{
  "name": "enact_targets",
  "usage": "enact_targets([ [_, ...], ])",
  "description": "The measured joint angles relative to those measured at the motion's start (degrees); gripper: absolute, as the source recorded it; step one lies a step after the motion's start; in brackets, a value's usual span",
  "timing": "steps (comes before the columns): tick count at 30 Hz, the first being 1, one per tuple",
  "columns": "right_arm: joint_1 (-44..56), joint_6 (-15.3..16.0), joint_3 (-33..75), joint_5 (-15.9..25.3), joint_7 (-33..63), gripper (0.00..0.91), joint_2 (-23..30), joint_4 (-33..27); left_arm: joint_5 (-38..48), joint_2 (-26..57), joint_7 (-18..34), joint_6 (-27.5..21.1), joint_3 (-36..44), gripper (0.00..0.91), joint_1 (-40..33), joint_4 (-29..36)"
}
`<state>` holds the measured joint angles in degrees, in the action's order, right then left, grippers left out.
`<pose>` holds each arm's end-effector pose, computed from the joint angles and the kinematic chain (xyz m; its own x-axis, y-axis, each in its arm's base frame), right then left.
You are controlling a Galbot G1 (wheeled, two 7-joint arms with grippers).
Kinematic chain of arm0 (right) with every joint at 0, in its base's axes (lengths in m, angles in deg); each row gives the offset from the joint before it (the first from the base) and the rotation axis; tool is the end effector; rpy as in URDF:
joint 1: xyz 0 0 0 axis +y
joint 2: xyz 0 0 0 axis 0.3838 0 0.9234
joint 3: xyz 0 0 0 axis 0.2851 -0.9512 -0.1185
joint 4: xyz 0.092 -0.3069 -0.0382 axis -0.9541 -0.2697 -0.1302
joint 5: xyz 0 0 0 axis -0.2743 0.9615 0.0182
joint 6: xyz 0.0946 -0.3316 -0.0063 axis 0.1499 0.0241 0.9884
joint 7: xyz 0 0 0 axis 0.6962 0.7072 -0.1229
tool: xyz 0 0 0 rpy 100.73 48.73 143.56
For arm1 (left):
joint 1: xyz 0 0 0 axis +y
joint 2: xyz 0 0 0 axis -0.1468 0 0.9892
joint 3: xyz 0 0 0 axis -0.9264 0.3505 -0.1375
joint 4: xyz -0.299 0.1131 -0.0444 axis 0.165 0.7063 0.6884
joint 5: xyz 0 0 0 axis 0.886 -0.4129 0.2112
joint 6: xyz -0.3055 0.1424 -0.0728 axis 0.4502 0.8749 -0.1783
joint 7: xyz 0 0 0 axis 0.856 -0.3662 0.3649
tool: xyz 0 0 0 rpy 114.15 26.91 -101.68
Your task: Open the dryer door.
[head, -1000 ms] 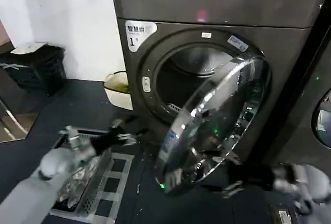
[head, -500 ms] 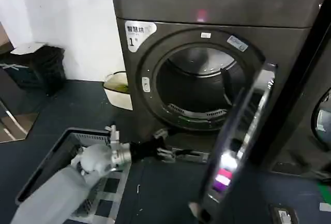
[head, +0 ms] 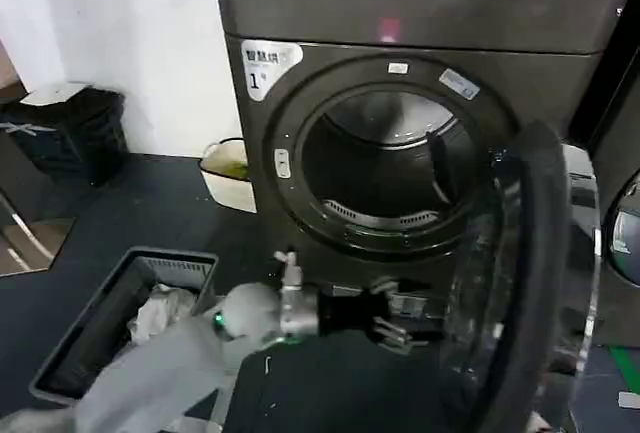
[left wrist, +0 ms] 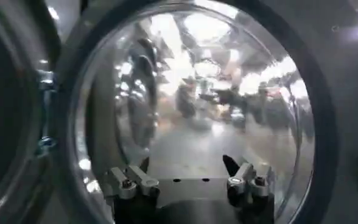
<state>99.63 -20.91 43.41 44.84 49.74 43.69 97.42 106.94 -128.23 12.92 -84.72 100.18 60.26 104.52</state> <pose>0.0520 -0.3976 -0.1067 -0.6548 0.7178 -0.2367 0.7552 0.6087 -0.2431 0.3750 -0.1093 -0.1937 0.0123 0.9993 -0.0363 0.9984 -0.0143 -0.0552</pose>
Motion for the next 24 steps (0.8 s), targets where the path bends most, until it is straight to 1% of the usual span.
enact_targets([
  [1, -0.2, 0.8, 1.3, -1.0, 0.6, 0.907, -0.4, -0.6, 0.1, -0.7, 0.2, 0.0, 0.7, 0.907, -0.7, -0.3],
  [3, -0.4, 3.6, 4.2, -4.2, 1.2, 0.907, -1.5, -2.4, 0.3, -2.2, 0.4, -0.2, 2.2, 0.907, -2.0, -1.0],
  [4, -0.6, 4.6, 5.4, -4.4, 1.8, 0.907, -2.0, -3.2, 0.2, -3.0, 0.5, -0.2, 2.9, 0.907, -2.5, -1.3],
  [5, -0.6, 4.9, 6.7, -4.2, 2.3, 0.907, -2.5, -4.3, 0.1, -3.6, 0.7, -0.2, 3.5, 0.907, -3.0, -1.7],
  [10, -0.5, 4.8, 11.7, -4.1, 5.4, 0.907, -4.4, -8.6, 0.6, -7.2, 1.7, 0.1, 6.4, 0.907, -5.7, -3.9],
  [13, -0.3, 4.8, 13.8, -4.3, 5.9, 0.907, -4.7, -9.2, 1.0, -9.6, 2.4, 0.1, 7.9, 0.907, -6.9, -5.3],
  [17, 0.7, 3.9, 16.1, -4.4, 5.8, 0.907, -4.8, -10.2, 0.9, -13.2, 3.1, 0.2, 9.4, 0.907, -8.6, -8.0],
  [24, 2.8, 3.9, 19.2, -3.7, 3.5, 0.907, -4.5, -11.5, 0.5, -20.8, 5.8, -0.5, 10.8, 0.907, -10.9, -13.6],
])
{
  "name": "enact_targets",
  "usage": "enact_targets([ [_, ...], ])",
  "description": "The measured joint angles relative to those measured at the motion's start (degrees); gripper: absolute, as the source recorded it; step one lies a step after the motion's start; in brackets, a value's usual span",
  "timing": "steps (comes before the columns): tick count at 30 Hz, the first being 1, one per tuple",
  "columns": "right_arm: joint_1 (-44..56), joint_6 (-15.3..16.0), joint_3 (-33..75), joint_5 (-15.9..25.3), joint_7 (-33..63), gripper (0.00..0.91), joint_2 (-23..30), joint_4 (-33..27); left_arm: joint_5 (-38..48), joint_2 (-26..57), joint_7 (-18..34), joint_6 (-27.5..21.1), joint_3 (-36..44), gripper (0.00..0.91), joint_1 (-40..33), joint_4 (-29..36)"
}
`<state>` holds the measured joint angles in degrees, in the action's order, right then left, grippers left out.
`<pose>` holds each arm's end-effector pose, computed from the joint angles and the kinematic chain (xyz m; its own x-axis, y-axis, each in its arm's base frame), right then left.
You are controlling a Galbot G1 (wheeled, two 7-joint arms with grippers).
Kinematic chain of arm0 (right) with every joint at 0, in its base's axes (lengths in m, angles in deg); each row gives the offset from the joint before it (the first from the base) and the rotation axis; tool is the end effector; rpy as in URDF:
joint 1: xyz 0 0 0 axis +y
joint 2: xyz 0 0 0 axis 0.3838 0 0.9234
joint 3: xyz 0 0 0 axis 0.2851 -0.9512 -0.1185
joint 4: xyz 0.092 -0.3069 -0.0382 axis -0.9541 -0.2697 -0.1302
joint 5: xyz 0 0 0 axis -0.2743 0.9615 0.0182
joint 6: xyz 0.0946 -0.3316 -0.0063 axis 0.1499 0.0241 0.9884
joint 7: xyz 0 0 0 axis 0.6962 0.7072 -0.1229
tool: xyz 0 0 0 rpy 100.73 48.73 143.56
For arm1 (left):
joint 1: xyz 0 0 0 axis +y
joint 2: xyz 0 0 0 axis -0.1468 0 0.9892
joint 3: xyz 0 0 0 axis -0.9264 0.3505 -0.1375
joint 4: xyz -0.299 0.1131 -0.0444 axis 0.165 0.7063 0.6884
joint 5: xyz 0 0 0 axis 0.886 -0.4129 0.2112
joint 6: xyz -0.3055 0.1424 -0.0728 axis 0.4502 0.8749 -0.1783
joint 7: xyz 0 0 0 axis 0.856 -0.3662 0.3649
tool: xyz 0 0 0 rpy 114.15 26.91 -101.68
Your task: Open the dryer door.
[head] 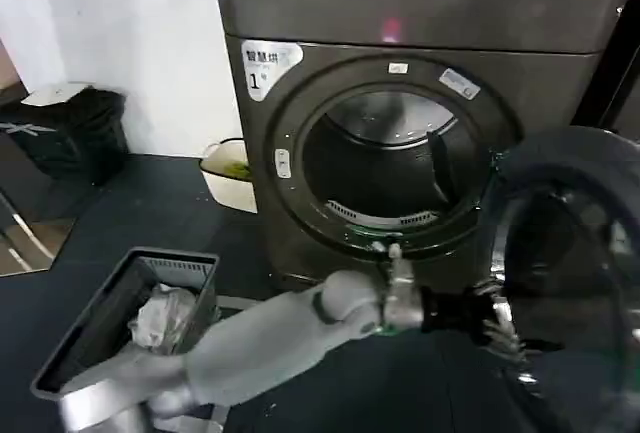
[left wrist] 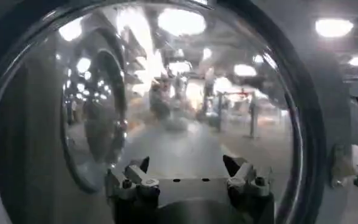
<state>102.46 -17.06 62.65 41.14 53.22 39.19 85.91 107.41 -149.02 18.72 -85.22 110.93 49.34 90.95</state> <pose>-0.0521 -0.4589 -0.0559 -0.3233 0.9017 -0.2870 0.9462 0.3033 -0.1131 0.3841 -0.2531 -0.1763 0.1140 0.9927 -0.0383 0.9924 -0.1156 -0.0418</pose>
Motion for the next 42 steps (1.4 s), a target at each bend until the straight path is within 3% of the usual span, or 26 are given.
enact_targets([
  [6, 1.4, -0.3, 1.5, -0.3, -0.1, 0.907, 0.7, 0.2, -1.4, -5.9, 1.2, 1.5, -0.2, 0.907, -0.8, -5.4],
  [15, 2.2, -0.5, 1.9, -0.5, 0.0, 0.907, 0.5, 0.3, -4.3, -12.6, 7.9, 5.4, -2.6, 0.907, -0.3, -12.0],
  [22, 2.4, -1.0, 1.9, -0.7, 0.0, 0.907, 0.7, 0.4, -4.2, -12.6, 10.6, 8.6, -3.4, 0.907, -0.4, -13.7],
  [26, 2.3, -1.5, 2.0, -0.8, 0.0, 0.907, 0.4, 0.2, -2.3, -12.7, 15.4, 13.5, -3.5, 0.907, -0.1, -12.4],
  [31, 2.2, -1.8, 2.6, -1.5, 0.2, 0.907, -0.1, 0.1, -2.8, -12.1, 16.9, 20.5, -3.4, 0.907, 0.0, -9.4],
  [38, 1.1, -1.8, 3.3, -0.7, 0.5, 0.907, -1.7, -0.4, 2.4, 1.8, 20.0, 27.9, -0.7, 0.907, -1.5, -1.2],
  [42, 0.3, -1.8, 3.2, 0.2, 0.4, 0.907, -1.9, 0.3, 6.3, 11.9, 20.4, 27.9, 0.0, 0.907, -2.7, 5.8],
])
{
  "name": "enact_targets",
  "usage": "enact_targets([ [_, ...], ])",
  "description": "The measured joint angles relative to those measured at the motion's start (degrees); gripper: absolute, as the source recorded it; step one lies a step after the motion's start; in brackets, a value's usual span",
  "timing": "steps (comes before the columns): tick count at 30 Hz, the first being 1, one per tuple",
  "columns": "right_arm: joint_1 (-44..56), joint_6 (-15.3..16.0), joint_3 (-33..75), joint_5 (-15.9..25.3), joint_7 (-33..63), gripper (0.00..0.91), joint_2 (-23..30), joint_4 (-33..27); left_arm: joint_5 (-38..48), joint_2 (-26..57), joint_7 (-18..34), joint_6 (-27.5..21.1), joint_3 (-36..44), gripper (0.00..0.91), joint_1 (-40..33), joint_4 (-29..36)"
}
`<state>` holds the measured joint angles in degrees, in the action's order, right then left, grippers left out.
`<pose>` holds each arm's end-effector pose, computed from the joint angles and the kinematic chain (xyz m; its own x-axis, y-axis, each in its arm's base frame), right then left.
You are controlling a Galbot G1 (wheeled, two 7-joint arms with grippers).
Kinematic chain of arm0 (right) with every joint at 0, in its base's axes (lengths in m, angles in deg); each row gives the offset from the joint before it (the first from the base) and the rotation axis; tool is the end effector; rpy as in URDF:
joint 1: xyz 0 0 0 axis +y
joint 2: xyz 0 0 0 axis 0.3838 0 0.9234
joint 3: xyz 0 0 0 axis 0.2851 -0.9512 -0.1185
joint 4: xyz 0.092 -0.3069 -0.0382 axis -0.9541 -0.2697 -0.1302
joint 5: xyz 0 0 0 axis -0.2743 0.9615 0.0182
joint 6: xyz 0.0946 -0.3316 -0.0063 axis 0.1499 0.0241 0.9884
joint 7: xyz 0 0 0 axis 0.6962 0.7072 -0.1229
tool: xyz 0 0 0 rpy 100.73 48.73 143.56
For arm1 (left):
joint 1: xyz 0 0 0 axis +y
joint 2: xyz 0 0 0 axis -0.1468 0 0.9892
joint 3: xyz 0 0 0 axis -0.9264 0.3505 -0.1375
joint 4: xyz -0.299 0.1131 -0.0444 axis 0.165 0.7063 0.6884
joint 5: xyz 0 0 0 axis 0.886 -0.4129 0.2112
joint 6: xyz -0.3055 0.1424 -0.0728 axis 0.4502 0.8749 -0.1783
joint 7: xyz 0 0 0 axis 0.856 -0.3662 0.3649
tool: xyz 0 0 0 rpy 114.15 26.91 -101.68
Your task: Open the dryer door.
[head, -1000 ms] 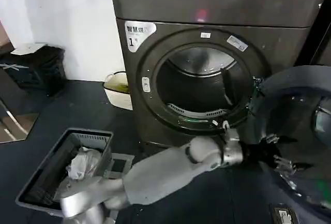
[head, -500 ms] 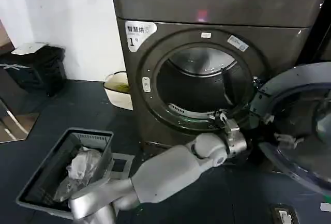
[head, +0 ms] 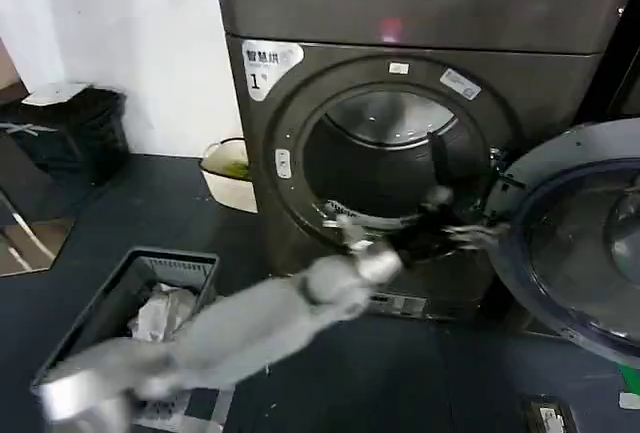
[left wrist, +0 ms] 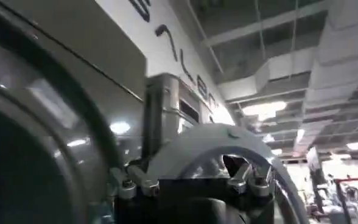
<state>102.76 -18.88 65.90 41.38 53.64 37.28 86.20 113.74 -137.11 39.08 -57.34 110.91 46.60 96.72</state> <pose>-0.0590 -0.4592 -0.0312 -0.2923 0.8785 -0.3778 0.9563 0.2722 -0.1068 0.4017 -0.1782 -0.1647 -0.2824 0.8476 -0.4493 0.9440 0.3288 0.0269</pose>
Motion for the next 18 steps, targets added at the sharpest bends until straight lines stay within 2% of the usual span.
enact_targets([
  [3, -0.6, 0.0, 0.0, 0.5, -0.1, 0.907, 0.0, 0.6, 1.1, 7.9, -0.6, -1.7, 0.5, 0.907, -1.0, 4.7],
  [9, -1.0, 0.8, 0.5, -0.4, 0.4, 0.907, 0.4, 2.7, -0.9, 24.1, -5.8, -2.8, 3.2, 0.907, -4.1, 10.4],
  [13, -0.9, 1.6, 1.4, -1.9, 1.2, 0.907, 0.1, 3.8, -0.7, 32.9, -10.9, -2.0, 5.1, 0.907, -6.8, 12.6],
  [18, -0.8, 2.0, 2.3, -1.9, 1.7, 0.907, -0.4, 4.4, -4.3, 41.9, -15.2, -4.6, 7.9, 0.907, -10.0, 13.2],
])
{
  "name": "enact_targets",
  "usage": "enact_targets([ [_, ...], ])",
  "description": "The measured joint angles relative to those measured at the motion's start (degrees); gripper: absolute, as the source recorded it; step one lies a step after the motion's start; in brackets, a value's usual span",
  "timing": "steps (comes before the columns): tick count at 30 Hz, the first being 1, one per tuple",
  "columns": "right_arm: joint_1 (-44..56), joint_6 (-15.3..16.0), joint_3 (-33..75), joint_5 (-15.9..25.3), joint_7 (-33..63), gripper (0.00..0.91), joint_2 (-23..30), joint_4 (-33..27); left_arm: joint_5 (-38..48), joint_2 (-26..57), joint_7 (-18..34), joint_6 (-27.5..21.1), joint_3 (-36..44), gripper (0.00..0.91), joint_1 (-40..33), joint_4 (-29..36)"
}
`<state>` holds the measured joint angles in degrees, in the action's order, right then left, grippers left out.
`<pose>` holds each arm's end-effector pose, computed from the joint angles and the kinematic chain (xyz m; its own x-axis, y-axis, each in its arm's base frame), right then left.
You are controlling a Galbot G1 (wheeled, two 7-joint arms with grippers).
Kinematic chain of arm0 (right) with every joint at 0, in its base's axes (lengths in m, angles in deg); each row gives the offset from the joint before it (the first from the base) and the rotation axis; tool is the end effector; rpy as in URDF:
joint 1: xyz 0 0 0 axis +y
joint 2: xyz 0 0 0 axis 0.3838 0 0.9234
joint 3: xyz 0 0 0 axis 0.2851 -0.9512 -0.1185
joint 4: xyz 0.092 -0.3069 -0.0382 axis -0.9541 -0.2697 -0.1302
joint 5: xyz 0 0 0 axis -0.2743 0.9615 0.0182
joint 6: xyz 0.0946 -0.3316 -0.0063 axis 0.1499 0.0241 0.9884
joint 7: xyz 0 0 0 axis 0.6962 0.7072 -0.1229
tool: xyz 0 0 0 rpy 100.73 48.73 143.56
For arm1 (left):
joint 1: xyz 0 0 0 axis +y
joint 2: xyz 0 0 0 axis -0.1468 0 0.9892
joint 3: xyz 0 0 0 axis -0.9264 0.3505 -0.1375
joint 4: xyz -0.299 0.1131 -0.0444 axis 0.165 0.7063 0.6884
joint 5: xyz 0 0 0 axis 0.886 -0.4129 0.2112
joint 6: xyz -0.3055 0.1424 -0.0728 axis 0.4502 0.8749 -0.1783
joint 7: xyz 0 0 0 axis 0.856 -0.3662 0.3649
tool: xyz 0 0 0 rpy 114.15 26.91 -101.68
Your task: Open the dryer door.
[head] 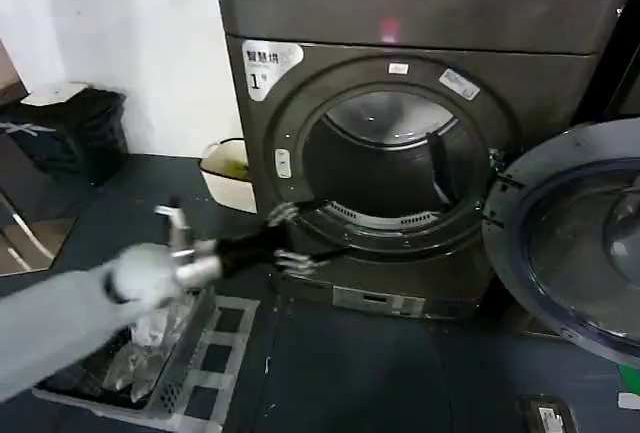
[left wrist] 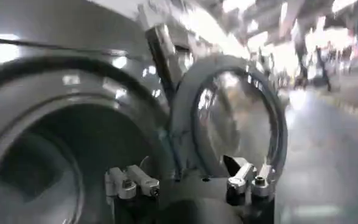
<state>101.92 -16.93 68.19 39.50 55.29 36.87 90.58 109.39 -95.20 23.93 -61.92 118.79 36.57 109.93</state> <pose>-0.0567 -0.4417 -0.0056 -0.2742 0.8575 -0.4353 0.9595 0.2746 -0.0634 0.3851 0.0740 -0.1253 -0.3346 0.9417 0.0356 0.8778 0.2977 0.3752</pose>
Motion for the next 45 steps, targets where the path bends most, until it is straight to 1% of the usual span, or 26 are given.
enact_targets([
  [4, 0.2, 0.2, 0.6, 0.1, 0.2, 0.907, -0.3, -0.2, -4.5, 5.4, -5.6, -3.2, 3.6, 0.907, -2.9, -2.0],
  [7, 0.4, 0.2, 0.8, 0.0, 0.4, 0.907, -0.5, -0.6, -8.6, 8.0, -8.6, -5.5, 6.5, 0.907, -4.9, -4.0],
  [12, 0.6, 0.1, 1.0, 0.0, 0.6, 0.907, -0.9, -1.3, -16.1, 10.0, -12.6, -6.9, 11.7, 0.907, -8.6, -7.8],
  [13, 0.6, 0.1, 1.0, 0.0, 0.6, 0.907, -0.9, -1.3, -18.1, 10.4, -14.0, -6.3, 12.9, 0.907, -9.5, -8.8],
  [15, 0.6, 0.1, 0.9, 0.0, 0.6, 0.907, -0.9, -1.2, -22.8, 10.4, -17.1, -3.0, 14.9, 0.907, -10.6, -10.6],
  [18, 0.8, 0.1, 0.9, 0.0, 0.6, 0.907, -0.7, -1.1, -28.2, 10.5, -19.9, 0.8, 16.1, 0.907, -11.5, -13.5],
  [21, 0.9, 0.1, 1.1, 0.0, 0.6, 0.907, -0.7, -0.9, -32.8, 10.2, -21.7, 4.0, 16.6, 0.907, -12.3, -16.5],
  [27, 1.2, 0.1, 1.3, 0.0, 0.7, 0.907, -0.6, -0.5, -39.3, 10.0, -23.8, 7.4, 16.6, 0.907, -12.8, -21.9],
  [29, 1.2, 0.1, 1.0, 0.0, 1.0, 0.907, -0.4, -0.2, -41.9, 10.0, -24.4, 8.0, 15.5, 0.907, -12.0, -22.5],
  [33, 1.5, 0.0, 0.9, 0.0, 0.9, 0.907, 0.1, 0.2, -43.7, 10.0, -24.6, 8.8, 12.7, 0.907, -9.7, -23.9],
  [35, 1.9, 0.0, 1.3, -0.1, 0.9, 0.907, 0.1, 0.2, -45.9, 10.0, -24.6, 9.1, 11.1, 0.907, -8.0, -24.5],
  [40, 2.1, 0.0, 1.8, -0.4, 0.8, 0.907, 0.2, 0.7, -47.8, 10.7, -24.7, 9.7, 8.1, 0.907, -5.0, -25.0],
  [45, 2.0, -0.1, 1.6, -0.4, 0.8, 0.907, 0.9, 1.2, -48.3, 11.5, -24.7, 10.1, 6.8, 0.907, -3.5, -24.5],
])
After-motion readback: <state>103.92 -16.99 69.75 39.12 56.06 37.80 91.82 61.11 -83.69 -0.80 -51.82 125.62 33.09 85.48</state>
